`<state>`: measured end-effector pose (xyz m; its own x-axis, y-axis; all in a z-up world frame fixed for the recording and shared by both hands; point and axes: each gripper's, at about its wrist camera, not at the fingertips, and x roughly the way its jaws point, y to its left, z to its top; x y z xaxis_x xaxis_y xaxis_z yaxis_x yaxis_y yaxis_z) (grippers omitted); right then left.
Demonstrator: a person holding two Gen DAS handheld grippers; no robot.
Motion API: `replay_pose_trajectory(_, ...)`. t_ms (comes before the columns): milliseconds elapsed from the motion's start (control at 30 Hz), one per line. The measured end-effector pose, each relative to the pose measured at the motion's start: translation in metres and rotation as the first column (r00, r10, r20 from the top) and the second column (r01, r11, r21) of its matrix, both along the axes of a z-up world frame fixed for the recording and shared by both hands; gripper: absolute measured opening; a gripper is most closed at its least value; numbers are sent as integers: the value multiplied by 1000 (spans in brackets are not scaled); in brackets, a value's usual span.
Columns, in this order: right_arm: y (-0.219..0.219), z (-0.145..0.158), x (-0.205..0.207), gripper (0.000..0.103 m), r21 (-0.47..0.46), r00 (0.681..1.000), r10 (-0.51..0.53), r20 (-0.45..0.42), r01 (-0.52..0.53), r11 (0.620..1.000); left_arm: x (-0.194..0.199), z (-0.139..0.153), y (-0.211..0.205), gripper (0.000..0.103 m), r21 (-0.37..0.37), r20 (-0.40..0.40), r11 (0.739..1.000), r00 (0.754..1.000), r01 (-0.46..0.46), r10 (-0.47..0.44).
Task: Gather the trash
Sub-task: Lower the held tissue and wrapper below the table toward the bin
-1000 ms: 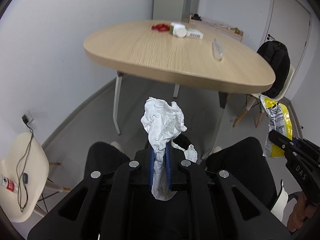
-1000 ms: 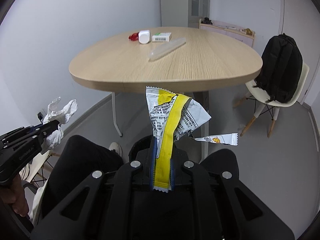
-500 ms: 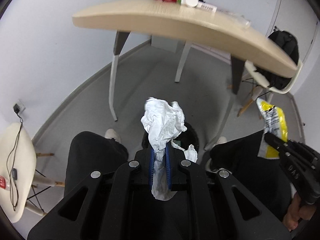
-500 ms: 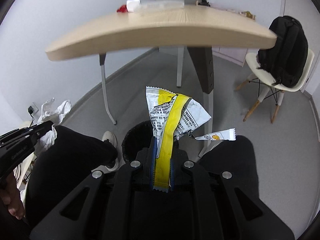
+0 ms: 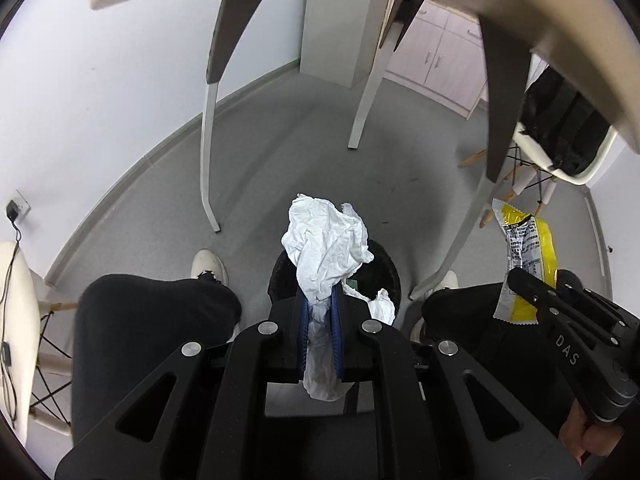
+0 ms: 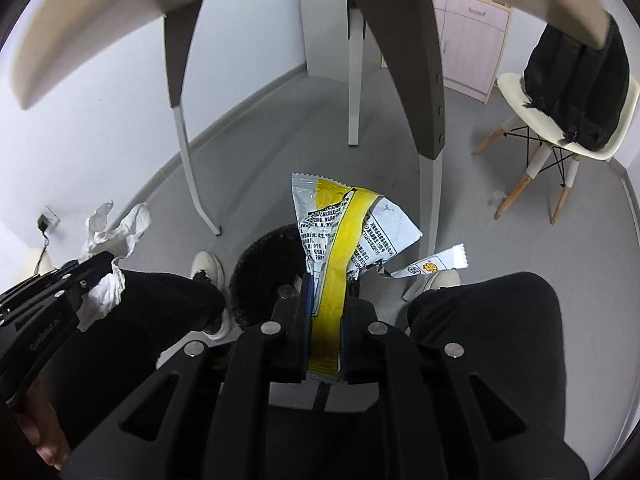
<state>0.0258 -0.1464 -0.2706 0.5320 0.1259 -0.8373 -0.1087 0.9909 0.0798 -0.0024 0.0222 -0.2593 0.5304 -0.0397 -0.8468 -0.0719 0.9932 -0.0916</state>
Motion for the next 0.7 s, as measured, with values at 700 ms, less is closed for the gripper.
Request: replay_pose_trajectory(700,37,-81,88,11,4,992,63,-107,-63,998,74,-78,13,9,-8,-108,1000,994,-26,25)
